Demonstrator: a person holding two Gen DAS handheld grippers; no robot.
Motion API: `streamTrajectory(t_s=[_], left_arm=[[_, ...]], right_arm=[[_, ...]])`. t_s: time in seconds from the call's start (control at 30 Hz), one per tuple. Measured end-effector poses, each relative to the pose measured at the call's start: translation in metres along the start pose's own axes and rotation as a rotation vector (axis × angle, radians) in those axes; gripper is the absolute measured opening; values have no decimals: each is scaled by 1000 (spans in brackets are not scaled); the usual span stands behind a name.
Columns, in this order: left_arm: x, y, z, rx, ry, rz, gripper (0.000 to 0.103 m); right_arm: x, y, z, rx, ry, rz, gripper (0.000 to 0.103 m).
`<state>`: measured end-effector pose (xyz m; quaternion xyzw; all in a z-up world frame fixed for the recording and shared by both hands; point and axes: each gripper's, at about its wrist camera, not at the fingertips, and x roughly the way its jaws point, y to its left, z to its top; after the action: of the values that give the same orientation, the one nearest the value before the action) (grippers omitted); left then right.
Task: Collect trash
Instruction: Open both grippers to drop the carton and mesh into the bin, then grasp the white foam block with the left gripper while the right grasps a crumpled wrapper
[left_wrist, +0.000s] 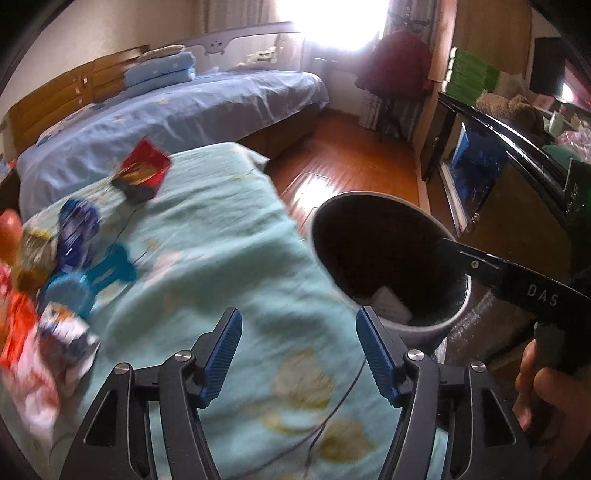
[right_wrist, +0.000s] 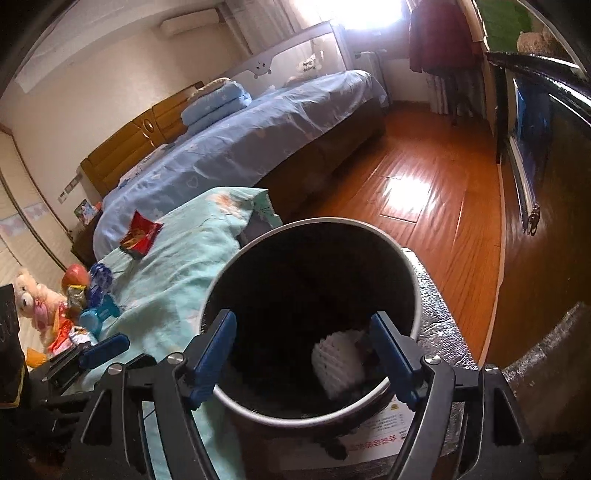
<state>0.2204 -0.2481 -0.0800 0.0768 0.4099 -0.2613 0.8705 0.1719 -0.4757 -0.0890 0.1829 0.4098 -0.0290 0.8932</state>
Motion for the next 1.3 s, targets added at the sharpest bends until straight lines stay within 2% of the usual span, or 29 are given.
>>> streamTrajectory(t_s=[0.33,0.7,0.83,1.13,1.3], left_arm=[[-63,51,-48,-107,-32,41,65],[-134,93,-105,-164,-62,68,65],[-154,112,-122,-193,-75,118,65],[-161,158,-128,-324,-57,209,65],[-152,169,-122,-364,-37,219,65]], right_arm=[[-12,48,-27,-43,13,76,77],[-14,118,-60,-128,44,180,77],[-9,140,-69,-162,60,205,77],[11,186,-76,-247,96,247,77],[26,206,-77,-295,118,269,75]])
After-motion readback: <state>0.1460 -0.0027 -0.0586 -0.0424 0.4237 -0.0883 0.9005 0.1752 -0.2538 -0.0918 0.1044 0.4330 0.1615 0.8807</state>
